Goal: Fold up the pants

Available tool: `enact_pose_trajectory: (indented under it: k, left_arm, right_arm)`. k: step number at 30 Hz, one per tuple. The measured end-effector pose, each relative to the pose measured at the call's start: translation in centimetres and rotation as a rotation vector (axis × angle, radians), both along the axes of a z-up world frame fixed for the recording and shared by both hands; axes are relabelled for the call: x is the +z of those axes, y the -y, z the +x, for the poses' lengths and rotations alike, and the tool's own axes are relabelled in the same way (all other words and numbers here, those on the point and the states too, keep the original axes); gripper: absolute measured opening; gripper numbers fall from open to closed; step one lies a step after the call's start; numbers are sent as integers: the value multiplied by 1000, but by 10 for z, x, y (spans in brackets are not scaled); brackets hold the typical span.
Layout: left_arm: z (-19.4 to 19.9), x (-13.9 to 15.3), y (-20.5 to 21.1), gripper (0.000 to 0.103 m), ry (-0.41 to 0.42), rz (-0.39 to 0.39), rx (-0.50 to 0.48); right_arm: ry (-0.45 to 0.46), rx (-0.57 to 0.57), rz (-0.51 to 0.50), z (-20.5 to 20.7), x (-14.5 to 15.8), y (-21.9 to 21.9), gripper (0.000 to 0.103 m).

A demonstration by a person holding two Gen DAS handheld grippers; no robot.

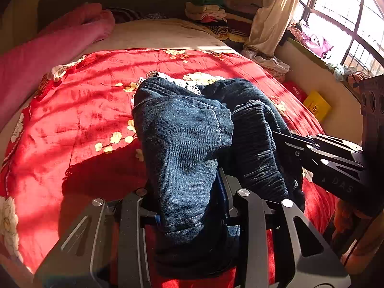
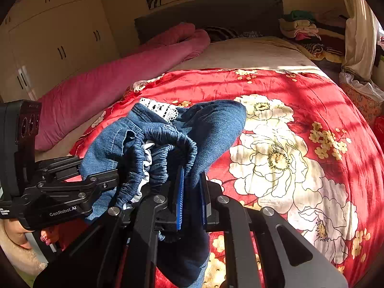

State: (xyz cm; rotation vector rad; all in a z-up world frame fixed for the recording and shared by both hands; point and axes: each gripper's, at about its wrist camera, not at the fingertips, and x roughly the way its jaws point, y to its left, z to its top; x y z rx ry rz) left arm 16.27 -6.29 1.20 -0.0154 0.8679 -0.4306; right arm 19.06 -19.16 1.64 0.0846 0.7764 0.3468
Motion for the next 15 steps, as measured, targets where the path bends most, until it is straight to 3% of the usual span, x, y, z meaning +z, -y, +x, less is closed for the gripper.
enact_pose_trajectory:
  k: [15]
  left_arm:
    - [37, -30, 4, 26, -41, -2, 7]
  right_arm:
    - [-70, -20, -9, 40, -32, 8, 10]
